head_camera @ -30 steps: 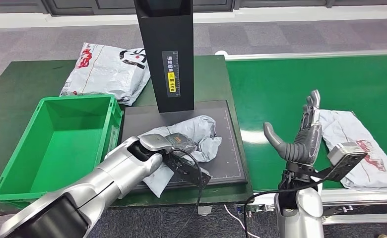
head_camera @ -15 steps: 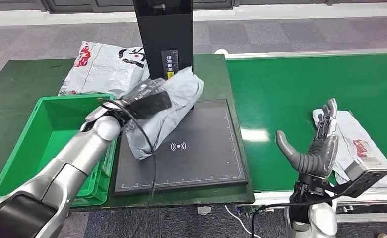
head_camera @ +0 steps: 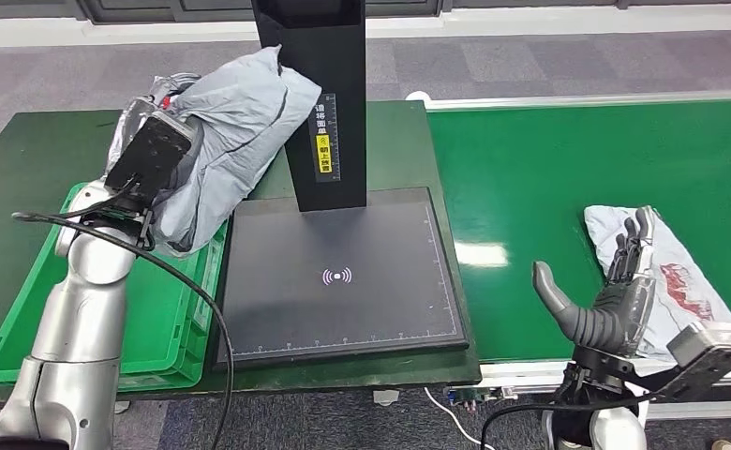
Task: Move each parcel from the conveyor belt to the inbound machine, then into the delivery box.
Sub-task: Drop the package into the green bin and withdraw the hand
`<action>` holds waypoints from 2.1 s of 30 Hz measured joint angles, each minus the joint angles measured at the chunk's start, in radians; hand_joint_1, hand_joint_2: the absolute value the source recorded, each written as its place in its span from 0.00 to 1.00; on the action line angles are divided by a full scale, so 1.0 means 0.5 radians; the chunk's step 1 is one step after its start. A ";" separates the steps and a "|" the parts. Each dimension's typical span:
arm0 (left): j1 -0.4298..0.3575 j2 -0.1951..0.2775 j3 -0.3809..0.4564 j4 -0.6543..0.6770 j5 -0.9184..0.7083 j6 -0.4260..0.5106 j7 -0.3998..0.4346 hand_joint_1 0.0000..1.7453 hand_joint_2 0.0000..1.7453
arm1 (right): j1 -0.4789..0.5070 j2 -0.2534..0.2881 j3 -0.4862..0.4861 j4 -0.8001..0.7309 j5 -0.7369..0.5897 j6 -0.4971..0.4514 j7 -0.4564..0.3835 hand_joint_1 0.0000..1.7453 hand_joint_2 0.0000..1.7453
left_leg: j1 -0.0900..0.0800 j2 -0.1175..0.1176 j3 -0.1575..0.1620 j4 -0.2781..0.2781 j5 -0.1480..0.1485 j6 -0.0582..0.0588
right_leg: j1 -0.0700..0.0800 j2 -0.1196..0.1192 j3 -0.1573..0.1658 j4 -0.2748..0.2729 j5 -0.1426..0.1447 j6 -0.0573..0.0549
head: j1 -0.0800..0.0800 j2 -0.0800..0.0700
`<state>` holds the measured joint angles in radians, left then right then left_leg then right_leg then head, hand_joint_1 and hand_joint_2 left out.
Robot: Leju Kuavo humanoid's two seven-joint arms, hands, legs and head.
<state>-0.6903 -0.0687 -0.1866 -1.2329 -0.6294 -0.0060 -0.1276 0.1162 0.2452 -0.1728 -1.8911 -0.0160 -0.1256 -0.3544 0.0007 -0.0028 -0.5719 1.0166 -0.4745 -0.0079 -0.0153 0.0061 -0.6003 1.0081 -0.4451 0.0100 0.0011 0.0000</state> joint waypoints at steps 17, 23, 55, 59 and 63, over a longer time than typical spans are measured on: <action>0.265 0.078 0.283 -0.580 -1.764 0.741 0.802 1.00 1.00 | 0.034 0.039 -0.001 -0.045 0.007 -0.010 0.037 0.00 1.00 | 0.001 -0.004 -0.003 0.000 0.001 -0.001 | 0.001 -0.004 0.000 0.000 0.000 0.000 | 0.000 0.000; 0.266 0.473 0.048 -0.546 -1.871 0.559 1.517 1.00 1.00 | 0.021 0.037 -0.001 -0.016 -0.010 -0.022 0.040 0.00 1.00 | 0.002 0.003 -0.002 0.000 0.001 -0.002 | 0.003 0.001 -0.005 0.000 0.001 -0.003 | 0.000 0.000; 0.094 0.579 -0.390 1.053 -1.856 0.319 0.942 0.00 1.00 | -0.079 -0.075 -0.001 0.182 -0.102 -0.035 0.027 0.00 1.00 | 0.003 -0.001 0.004 -0.001 0.002 -0.003 | 0.003 -0.002 0.004 0.000 0.002 -0.004 | 0.000 0.000; 0.077 0.560 -0.347 1.099 -1.734 0.365 0.791 0.00 1.00 | -0.086 -0.105 -0.001 0.202 -0.114 -0.055 0.030 0.00 1.00 | 0.003 -0.001 0.005 -0.001 0.004 -0.005 | 0.003 -0.003 0.003 0.000 0.002 -0.005 | 0.000 0.000; 0.097 0.499 -0.172 1.019 -1.070 0.422 0.362 0.00 1.00 | -0.086 -0.152 -0.001 0.211 -0.056 -0.101 0.071 0.00 1.00 | 0.003 -0.003 0.001 0.000 0.007 -0.005 | 0.003 -0.003 0.001 0.000 0.005 -0.005 | 0.000 0.000</action>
<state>-0.6419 0.1810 -0.2724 -0.7233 -1.1644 0.2050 0.0532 0.0733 0.1693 -0.1732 -1.7856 -0.0442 -0.1760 -0.3187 0.0024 -0.0046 -0.5713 1.0165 -0.4709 -0.0106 -0.0137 0.0046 -0.6001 1.0081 -0.4426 0.0072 0.0010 0.0000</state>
